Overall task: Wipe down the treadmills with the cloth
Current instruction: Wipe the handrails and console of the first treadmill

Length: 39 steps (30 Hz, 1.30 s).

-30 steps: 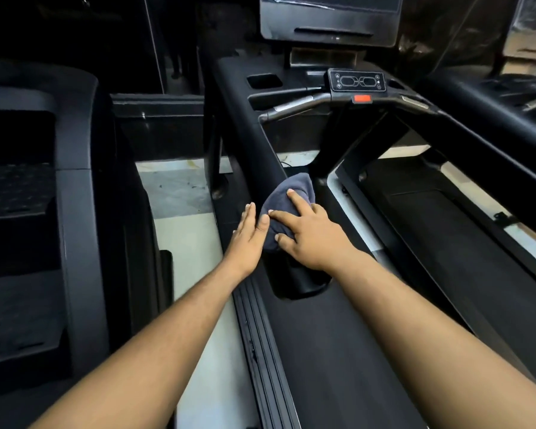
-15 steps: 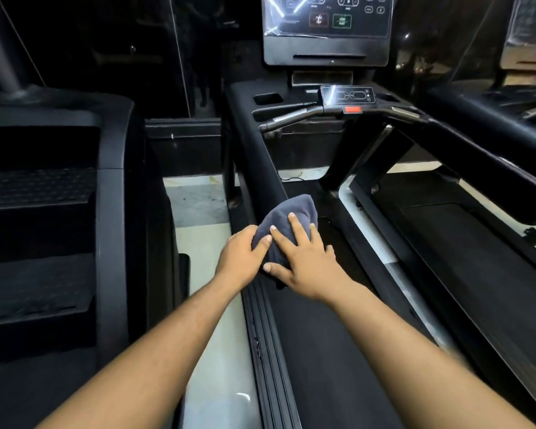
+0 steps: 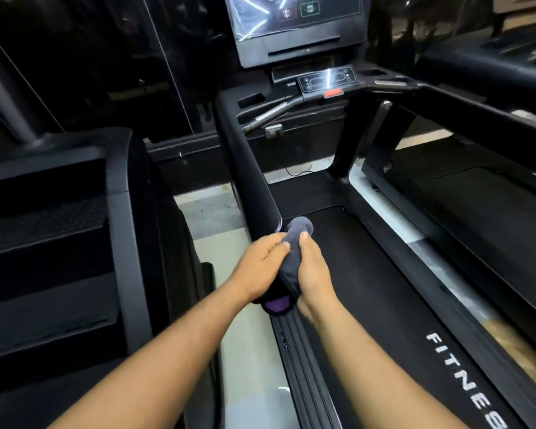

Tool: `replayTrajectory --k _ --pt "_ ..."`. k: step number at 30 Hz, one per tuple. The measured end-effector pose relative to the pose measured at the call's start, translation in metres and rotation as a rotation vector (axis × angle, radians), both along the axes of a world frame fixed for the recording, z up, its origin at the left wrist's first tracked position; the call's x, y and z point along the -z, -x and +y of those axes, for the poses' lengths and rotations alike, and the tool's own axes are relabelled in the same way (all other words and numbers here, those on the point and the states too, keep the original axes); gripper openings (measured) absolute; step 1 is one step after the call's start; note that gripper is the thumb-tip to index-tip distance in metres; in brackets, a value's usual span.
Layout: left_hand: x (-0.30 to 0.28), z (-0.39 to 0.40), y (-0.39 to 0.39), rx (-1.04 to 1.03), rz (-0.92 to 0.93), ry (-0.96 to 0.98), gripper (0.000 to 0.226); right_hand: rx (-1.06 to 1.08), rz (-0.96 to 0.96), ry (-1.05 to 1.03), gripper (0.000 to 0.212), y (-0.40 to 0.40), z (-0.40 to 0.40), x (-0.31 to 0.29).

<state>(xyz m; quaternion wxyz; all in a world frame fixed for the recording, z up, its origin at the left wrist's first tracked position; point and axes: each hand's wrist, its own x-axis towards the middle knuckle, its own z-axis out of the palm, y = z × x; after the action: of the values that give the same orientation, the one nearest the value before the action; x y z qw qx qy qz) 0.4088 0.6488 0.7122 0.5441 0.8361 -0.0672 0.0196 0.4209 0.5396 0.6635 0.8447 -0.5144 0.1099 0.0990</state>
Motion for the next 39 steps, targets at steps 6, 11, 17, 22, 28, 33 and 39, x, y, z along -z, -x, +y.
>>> replayTrajectory --k 6,11,17,22,28,33,39 --pt "0.0 0.014 -0.052 -0.199 -0.136 -0.258 0.051 -0.035 -0.257 0.38 0.055 -0.035 0.006 -0.022" --pt "0.015 0.014 -0.081 -0.215 0.15 -0.167 0.056 -0.16 -0.368 0.585 0.057 -0.075 0.005 -0.024" --pt "0.023 0.015 -0.099 -0.157 0.158 -0.183 0.069 -0.158 -0.371 0.766 0.057 -0.086 0.007 -0.028" --pt "0.024 0.022 -0.097 -0.152 0.174 -0.089 0.083 -0.223 -0.404 0.782 0.069 -0.087 0.009 -0.028" --pt "0.023 0.018 -0.102 -0.182 0.171 0.039 0.071 -0.398 -0.516 0.836 0.061 -0.103 -0.002 -0.035" --pt "0.02 0.012 -0.094 -0.212 0.242 0.069 0.067 -0.651 -0.585 0.947 0.066 -0.124 -0.014 -0.031" --pt "0.007 0.007 -0.078 -0.352 0.369 -0.171 0.068 -0.987 -0.56 1.202 0.073 -0.142 -0.021 -0.064"
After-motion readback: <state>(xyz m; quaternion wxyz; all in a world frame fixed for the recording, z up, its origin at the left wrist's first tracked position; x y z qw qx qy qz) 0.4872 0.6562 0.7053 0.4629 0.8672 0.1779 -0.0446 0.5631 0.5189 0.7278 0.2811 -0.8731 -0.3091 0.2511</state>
